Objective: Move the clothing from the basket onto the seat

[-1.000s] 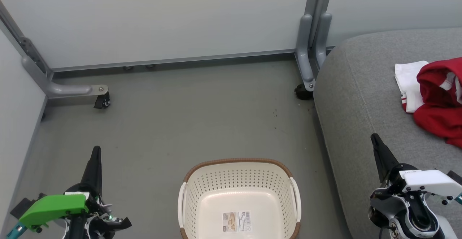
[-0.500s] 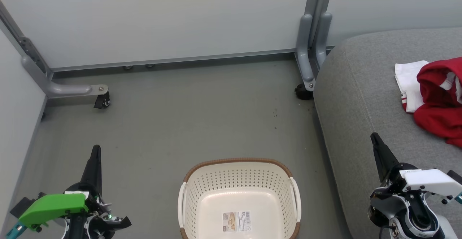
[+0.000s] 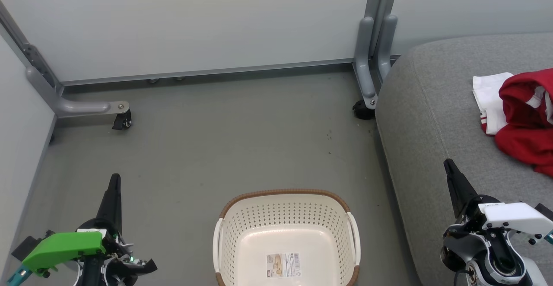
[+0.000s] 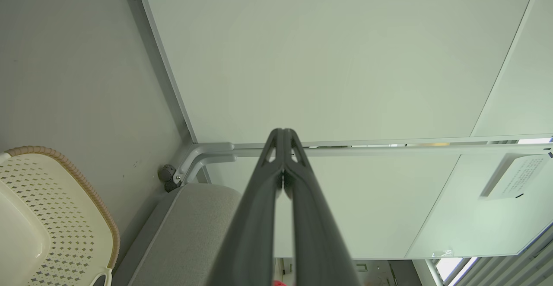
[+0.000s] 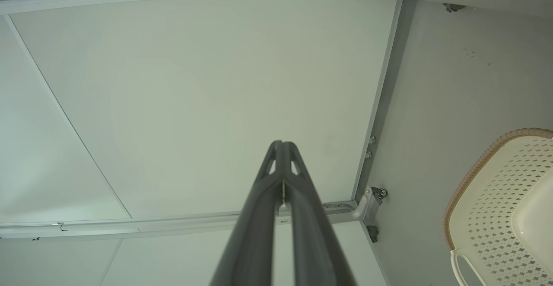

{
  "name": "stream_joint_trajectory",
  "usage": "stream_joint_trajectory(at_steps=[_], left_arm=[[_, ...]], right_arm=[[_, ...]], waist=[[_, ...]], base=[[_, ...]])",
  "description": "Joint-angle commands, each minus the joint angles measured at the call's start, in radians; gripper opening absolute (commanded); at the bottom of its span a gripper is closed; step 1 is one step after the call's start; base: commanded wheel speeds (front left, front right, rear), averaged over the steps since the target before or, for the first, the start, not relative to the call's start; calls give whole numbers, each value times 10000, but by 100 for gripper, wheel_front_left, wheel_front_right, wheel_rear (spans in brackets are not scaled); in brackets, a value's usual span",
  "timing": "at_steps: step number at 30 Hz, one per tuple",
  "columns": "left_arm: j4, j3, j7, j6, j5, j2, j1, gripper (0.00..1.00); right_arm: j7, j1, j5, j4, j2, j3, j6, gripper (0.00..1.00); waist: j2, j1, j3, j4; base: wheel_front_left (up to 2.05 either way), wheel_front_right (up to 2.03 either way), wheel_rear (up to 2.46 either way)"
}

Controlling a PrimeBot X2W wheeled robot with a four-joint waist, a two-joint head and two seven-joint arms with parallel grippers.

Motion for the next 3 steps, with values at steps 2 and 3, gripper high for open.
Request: stream_joint_trajectory(at_steps=[2, 3], left_arm=[[8, 46, 4, -56, 2, 23, -118, 0], [8, 46, 5, -56, 3, 22, -118, 0]], right_arm=[[59, -65, -52, 21, 32, -42, 4, 0], [63, -66, -55, 21, 32, -44, 4, 0]], waist=[[0, 0, 0, 0], [0, 0, 0, 0]], base=[[0, 0, 0], [0, 0, 0]])
